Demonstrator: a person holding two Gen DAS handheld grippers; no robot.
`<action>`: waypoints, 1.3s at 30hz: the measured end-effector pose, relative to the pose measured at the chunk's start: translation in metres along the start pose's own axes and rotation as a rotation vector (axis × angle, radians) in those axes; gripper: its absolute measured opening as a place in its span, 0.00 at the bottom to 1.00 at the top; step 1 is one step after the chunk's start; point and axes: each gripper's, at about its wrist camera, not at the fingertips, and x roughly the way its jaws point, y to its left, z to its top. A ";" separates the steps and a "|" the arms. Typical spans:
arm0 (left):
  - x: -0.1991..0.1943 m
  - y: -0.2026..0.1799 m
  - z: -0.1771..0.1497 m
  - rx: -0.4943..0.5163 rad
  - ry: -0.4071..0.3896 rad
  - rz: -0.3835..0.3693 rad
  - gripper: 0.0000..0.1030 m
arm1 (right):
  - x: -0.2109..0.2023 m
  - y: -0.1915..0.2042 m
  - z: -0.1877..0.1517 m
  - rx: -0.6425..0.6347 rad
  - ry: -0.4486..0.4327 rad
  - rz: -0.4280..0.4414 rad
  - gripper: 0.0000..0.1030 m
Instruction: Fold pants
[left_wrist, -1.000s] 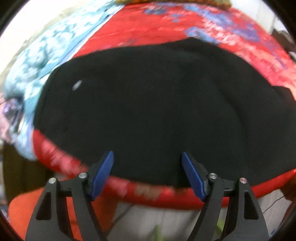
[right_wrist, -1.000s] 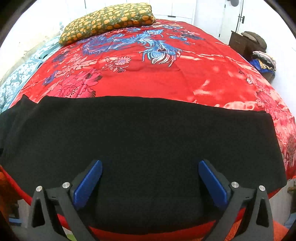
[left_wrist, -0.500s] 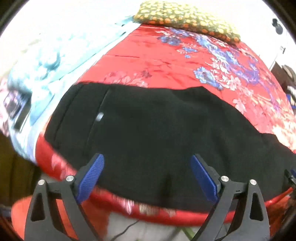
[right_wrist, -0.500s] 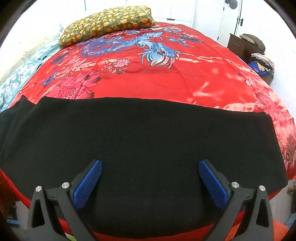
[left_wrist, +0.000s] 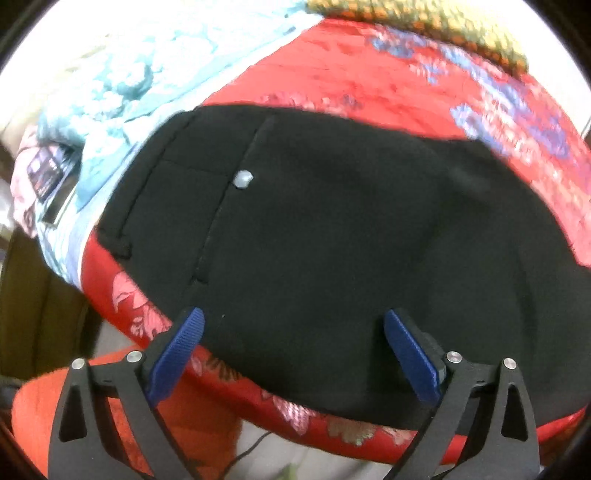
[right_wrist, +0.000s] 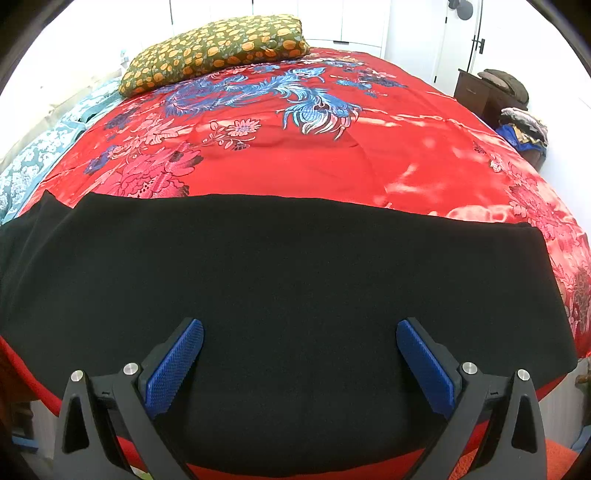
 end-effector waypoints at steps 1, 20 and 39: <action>-0.006 0.000 0.000 -0.009 -0.023 -0.017 0.96 | 0.000 0.000 0.000 -0.001 -0.001 -0.001 1.00; 0.008 -0.071 -0.017 0.268 -0.023 -0.054 0.98 | -0.001 0.000 -0.003 0.002 -0.030 0.001 1.00; -0.043 -0.124 -0.037 0.418 -0.194 -0.187 0.98 | -0.016 -0.015 0.005 0.064 -0.061 0.094 0.99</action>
